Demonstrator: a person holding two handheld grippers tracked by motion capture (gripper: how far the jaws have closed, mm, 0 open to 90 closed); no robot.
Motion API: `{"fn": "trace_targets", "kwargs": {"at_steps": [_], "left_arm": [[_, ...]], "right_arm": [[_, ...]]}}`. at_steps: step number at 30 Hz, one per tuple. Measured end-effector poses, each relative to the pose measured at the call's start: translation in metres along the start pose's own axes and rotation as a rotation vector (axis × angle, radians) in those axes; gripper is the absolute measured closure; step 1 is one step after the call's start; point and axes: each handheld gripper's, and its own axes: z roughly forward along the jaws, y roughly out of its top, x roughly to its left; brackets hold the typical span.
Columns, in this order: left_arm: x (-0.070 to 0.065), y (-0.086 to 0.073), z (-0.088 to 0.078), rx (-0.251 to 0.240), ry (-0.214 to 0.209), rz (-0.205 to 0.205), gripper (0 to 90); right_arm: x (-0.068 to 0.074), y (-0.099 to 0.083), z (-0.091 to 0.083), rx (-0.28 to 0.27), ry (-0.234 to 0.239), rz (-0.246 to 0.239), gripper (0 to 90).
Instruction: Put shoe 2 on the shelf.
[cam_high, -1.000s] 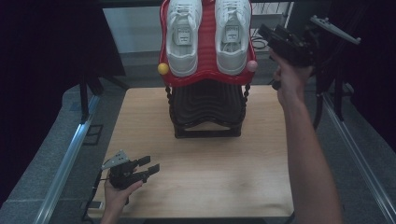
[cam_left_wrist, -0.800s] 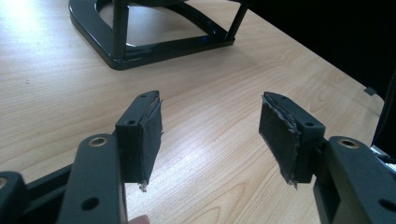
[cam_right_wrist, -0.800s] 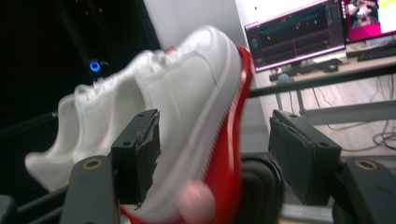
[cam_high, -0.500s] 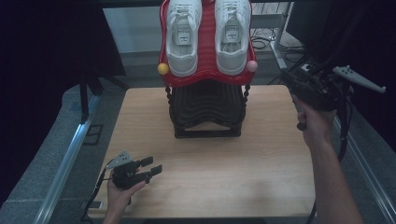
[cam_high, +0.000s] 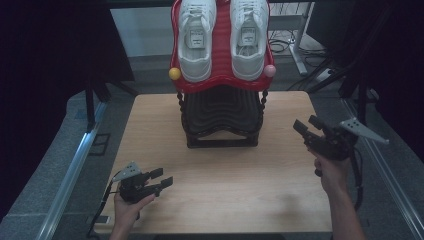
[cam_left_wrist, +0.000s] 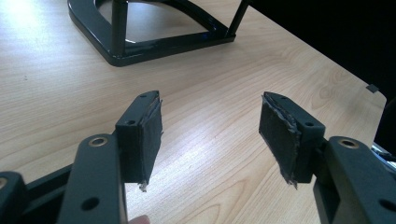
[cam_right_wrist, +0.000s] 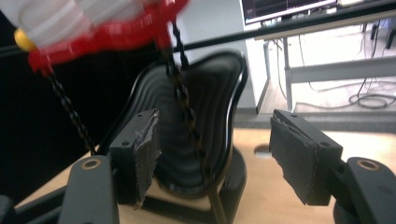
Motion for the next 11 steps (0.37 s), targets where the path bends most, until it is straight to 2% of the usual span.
{"fn": "trace_targets", "kwargs": {"at_steps": [7,11], "left_arm": [[-0.001,0.000,0.001,0.004,-0.001,-0.002,39.7],[0.000,0.001,-0.002,-0.004,0.001,-0.002,39.7]], "right_arm": [[0.002,-0.040,0.000,0.043,0.009,-0.002,33.8],[0.002,-0.050,0.002,0.063,0.003,-0.005,33.8]]}}
